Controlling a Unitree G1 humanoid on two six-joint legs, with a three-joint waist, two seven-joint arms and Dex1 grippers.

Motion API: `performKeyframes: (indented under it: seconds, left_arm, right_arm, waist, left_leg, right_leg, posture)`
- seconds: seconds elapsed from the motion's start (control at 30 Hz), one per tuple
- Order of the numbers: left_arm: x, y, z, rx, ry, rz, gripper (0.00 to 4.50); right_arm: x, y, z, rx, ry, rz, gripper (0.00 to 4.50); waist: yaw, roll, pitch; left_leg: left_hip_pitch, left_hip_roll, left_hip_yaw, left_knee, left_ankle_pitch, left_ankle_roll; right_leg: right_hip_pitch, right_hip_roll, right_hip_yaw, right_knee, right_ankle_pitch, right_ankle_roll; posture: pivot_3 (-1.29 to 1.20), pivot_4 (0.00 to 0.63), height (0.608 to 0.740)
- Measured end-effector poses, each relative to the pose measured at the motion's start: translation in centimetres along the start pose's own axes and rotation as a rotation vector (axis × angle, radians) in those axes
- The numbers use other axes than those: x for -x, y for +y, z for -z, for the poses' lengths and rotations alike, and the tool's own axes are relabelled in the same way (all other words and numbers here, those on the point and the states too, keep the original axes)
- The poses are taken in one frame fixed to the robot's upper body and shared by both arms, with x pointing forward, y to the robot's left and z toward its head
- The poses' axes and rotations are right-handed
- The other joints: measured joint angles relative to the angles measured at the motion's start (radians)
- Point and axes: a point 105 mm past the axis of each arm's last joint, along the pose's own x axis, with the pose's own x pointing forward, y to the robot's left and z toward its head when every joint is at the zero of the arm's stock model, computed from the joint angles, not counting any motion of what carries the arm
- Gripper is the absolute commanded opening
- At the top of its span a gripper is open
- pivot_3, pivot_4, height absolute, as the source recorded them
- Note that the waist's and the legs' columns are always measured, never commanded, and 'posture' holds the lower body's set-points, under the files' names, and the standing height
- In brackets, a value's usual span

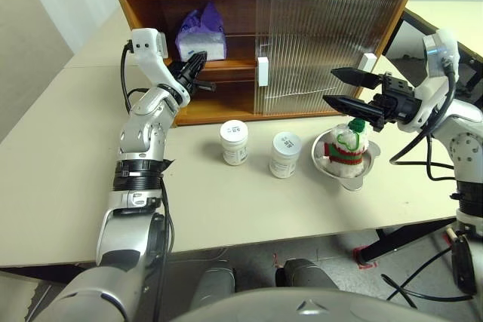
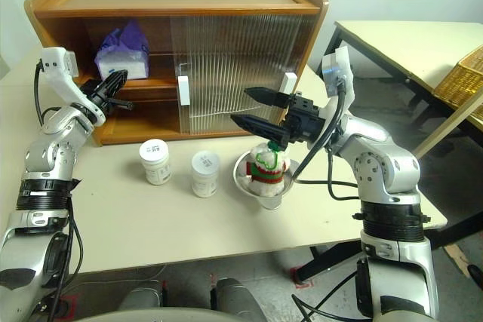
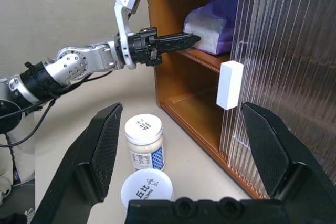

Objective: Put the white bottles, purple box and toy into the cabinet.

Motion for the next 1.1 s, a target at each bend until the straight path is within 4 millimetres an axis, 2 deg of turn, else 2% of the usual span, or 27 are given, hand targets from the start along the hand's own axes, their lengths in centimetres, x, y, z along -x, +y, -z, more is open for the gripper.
performKeyframes:
  seconds: [0.1,0.3,0.43,0.53,0.63,0.83,0.93,1.1]
  left_arm:
    - [0.3,-1.2,-0.9,0.015,-0.035,0.070,0.87]
    - [1.4,-2.4,-1.5,0.023,-0.067,0.142,3.03]
    - [2.8,-2.2,-2.7,0.008,-0.095,0.200,4.46]
    - [4.5,-2.2,-3.3,-0.003,-0.101,0.267,4.46]
    - [6.1,-2.1,-2.9,-0.007,-0.079,0.311,4.46]
    - [8.9,-1.7,-0.9,-0.029,-0.015,0.358,4.46]
    - [10.9,-1.6,0.9,-0.021,0.019,0.379,4.46]
    - [13.0,-2.0,3.1,-0.064,0.064,0.432,4.46]
  right_arm:
    - [0.0,0.0,0.0,0.000,0.000,0.000,4.50]
    - [0.0,0.0,0.0,0.001,0.002,-0.001,4.50]
    - [-0.1,0.0,-0.1,0.003,0.001,-0.007,4.50]
    - [-0.1,0.0,-0.2,0.003,0.000,-0.007,4.50]
    - [-0.2,0.0,-0.2,0.002,-0.001,-0.011,4.50]
    - [-0.2,-0.1,0.0,-0.007,0.000,-0.018,4.50]
    - [-0.2,-0.2,0.0,-0.010,0.002,-0.018,4.50]
    - [-0.2,-0.1,0.0,-0.009,0.002,-0.025,4.50]
  waist:
    - [-0.001,0.000,0.000]
    - [-0.001,0.000,0.000]
    - [-0.001,0.000,0.000]
    - [-0.002,0.001,0.000]
    - [-0.002,0.001,-0.001]
    - [0.000,0.002,-0.001]
    - [-0.001,0.003,-0.002]
    - [0.000,0.004,-0.003]
  left_leg:
    - [0.000,0.000,0.000,0.000,0.000,0.000]
    - [0.000,0.000,0.000,0.001,0.000,0.000]
    - [0.000,0.000,0.000,0.001,0.000,0.000]
    - [0.000,0.000,0.000,0.000,0.000,0.000]
    - [0.000,0.001,-0.001,0.000,0.000,0.000]
    - [0.000,0.002,-0.003,0.000,0.000,0.000]
    - [-0.001,0.004,-0.004,-0.003,0.000,-0.001]
    - [-0.001,0.007,-0.003,-0.004,0.000,-0.001]
  right_leg:
    - [0.000,0.000,0.000,0.000,0.000,0.000]
    - [0.001,0.000,0.000,0.000,0.000,0.000]
    - [0.001,0.000,0.000,0.000,0.000,0.000]
    - [0.000,0.000,0.000,0.000,0.000,-0.001]
    - [0.000,0.000,0.000,0.000,0.000,-0.002]
    - [-0.002,-0.001,0.001,0.000,0.002,-0.006]
    - [-0.005,-0.001,0.003,0.000,0.002,-0.006]
    - [-0.007,0.000,0.002,0.000,0.003,-0.016]
  posture:
    - [-0.09,0.019,0.740]
    - [-0.08,0.020,0.740]
    - [-0.08,0.018,0.740]
    - [-0.08,0.018,0.740]
    - [-0.08,0.018,0.740]
    - [-0.06,0.015,0.740]
    - [-0.06,0.015,0.740]
    - [-0.06,0.013,0.740]
